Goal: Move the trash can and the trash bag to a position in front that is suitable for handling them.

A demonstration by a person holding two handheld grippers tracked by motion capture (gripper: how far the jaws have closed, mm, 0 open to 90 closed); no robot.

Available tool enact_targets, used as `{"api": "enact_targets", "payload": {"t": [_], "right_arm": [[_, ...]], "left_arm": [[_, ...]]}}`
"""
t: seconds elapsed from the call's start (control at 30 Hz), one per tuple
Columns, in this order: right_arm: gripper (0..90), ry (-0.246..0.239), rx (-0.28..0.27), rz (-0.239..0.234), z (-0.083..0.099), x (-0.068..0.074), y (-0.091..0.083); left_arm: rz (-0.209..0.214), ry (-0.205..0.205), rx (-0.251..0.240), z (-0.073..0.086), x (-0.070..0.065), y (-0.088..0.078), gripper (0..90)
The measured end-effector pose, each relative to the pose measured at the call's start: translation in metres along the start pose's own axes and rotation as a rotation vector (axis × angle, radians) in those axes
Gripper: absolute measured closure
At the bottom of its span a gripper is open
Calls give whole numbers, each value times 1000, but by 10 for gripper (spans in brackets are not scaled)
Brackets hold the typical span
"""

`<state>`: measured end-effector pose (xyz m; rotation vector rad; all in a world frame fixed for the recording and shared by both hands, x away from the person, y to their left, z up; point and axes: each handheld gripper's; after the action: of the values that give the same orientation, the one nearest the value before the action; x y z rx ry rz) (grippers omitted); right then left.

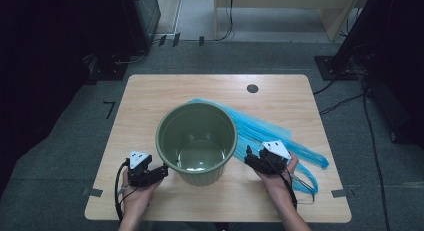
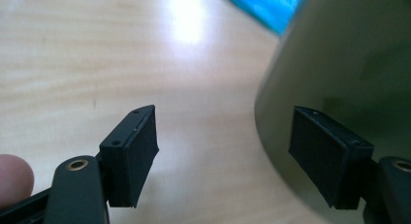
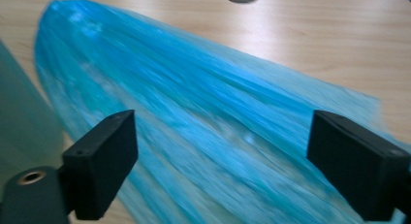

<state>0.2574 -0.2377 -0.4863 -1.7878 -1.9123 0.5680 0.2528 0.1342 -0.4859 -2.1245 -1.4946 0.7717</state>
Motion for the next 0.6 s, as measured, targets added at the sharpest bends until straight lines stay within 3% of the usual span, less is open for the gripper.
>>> {"api": "enact_targets", "payload": {"t": [0.1,0.13,0.2,0.27,0.33,0.37,0.43,0.5,0.6], "right_arm": [[148,-10,-3,-30,-4,9,3],[223,-16,-10,-68,-8,17,5],[361,-31,-37,-99,-10,24,5],[459,-49,-55,-137,-11,32,4],[541,-54,-68,-187,-11,39,2],[541,-54,-68,-187,-11,39,2],[724,-59,-79,-241,-10,45,-1],[814,-68,-86,-259,-8,45,-2],[875,-70,-90,-269,-6,42,-5]], "left_arm": [[5,-14,-14,-5,0,1,277],[28,-22,-34,-7,-2,3,397],[37,-16,-34,-7,-3,4,488],[37,15,-50,-6,-12,5,584],[41,19,-52,-6,-14,5,662],[58,23,-49,-6,-16,4,662],[71,38,-52,-4,-24,1,778],[91,58,-42,-2,-28,-1,823],[91,89,-41,1,-37,-3,884]]}}
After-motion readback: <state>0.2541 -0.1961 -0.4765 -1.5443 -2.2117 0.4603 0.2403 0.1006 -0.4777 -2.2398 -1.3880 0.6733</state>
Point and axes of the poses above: each handheld gripper's, and its own axes: y roughly forward along the jaws, z roughly out of its underside, x roughly to its left, and after that the axes turned 4 degrees about x, right-handed
